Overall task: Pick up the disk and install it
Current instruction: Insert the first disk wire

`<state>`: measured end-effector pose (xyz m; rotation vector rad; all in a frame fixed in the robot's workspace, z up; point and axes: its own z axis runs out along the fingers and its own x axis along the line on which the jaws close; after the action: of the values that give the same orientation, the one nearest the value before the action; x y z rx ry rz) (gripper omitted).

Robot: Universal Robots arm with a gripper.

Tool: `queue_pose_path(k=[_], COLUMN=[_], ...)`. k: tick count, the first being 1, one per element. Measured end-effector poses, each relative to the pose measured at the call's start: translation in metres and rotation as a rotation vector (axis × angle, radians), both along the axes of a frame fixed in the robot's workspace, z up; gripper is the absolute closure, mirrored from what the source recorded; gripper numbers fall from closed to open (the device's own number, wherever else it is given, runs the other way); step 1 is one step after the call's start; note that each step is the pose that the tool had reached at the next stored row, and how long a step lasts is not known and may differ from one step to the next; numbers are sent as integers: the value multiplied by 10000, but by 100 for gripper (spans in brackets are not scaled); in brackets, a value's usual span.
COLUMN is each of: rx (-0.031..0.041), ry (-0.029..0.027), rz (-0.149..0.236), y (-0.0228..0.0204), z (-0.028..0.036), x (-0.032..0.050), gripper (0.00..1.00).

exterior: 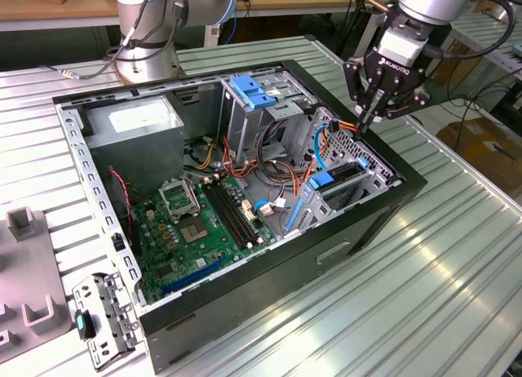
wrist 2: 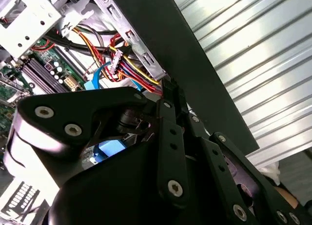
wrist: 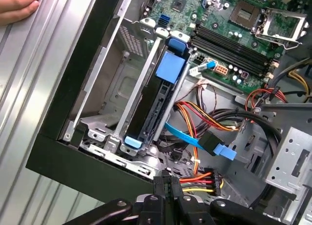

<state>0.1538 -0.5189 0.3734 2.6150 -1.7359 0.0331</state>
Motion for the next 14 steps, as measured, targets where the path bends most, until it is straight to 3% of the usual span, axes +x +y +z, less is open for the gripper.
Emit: queue_pose_path(k=[5, 7, 14], rx=[0, -1, 0], ry=[0, 0, 0], rz=[-237, -796, -1812], y=[-1, 0, 0], z=[0, -1, -6], x=[-92, -92, -92], gripper=[84, 84, 84])
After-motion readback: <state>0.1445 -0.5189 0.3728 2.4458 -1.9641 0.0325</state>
